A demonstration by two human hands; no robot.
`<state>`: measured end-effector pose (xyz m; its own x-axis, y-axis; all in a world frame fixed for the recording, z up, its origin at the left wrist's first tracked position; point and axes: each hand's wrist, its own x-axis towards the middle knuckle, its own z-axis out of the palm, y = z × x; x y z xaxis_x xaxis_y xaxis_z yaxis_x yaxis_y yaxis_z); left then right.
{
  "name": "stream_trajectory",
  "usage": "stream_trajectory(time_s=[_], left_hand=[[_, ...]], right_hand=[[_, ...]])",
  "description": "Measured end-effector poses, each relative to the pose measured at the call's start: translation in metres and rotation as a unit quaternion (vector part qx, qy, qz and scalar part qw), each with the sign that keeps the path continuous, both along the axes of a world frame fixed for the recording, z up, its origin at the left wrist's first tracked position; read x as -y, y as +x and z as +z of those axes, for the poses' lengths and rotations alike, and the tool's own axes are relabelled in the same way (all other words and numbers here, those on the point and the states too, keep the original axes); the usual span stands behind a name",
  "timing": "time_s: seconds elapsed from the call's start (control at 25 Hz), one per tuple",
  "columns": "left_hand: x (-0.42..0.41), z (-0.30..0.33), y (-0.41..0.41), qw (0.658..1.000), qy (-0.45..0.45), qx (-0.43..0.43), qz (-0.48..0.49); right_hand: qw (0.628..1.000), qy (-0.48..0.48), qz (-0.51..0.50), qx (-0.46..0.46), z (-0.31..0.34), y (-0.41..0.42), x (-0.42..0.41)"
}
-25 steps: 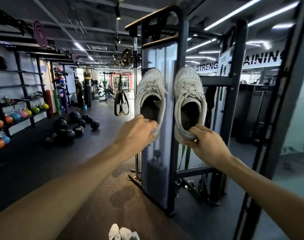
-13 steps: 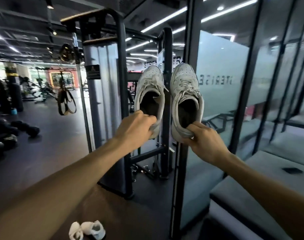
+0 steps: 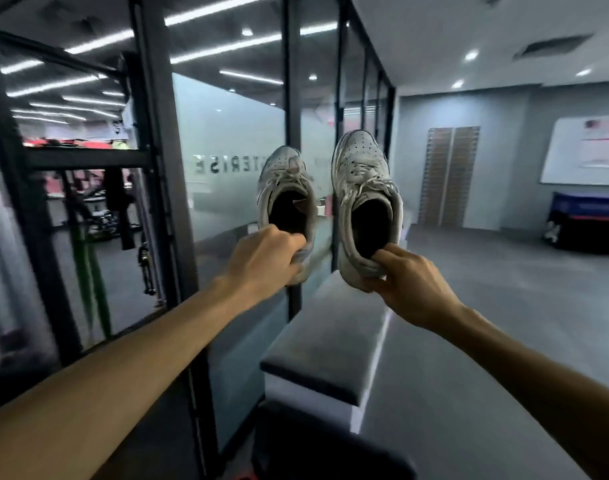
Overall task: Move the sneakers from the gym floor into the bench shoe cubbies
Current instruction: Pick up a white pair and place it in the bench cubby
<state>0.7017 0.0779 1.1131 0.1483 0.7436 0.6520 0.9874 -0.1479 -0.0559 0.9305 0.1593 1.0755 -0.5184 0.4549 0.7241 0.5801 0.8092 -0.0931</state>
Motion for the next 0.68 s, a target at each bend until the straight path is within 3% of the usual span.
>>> stream_trajectory(time_s=[0.4, 0.68], left_hand=[[-0.167, -0.012, 0.305, 0.989, 0.020, 0.030, -0.141], [-0.290, -0.007, 0.468, 0.978, 0.006, 0.015, -0.206]], right_hand=[[0.989, -0.025, -0.146, -0.012, -0.004, 0.322, -0.111], [0.972, -0.051, -0.231, -0.006, -0.011, 0.481, -0.195]])
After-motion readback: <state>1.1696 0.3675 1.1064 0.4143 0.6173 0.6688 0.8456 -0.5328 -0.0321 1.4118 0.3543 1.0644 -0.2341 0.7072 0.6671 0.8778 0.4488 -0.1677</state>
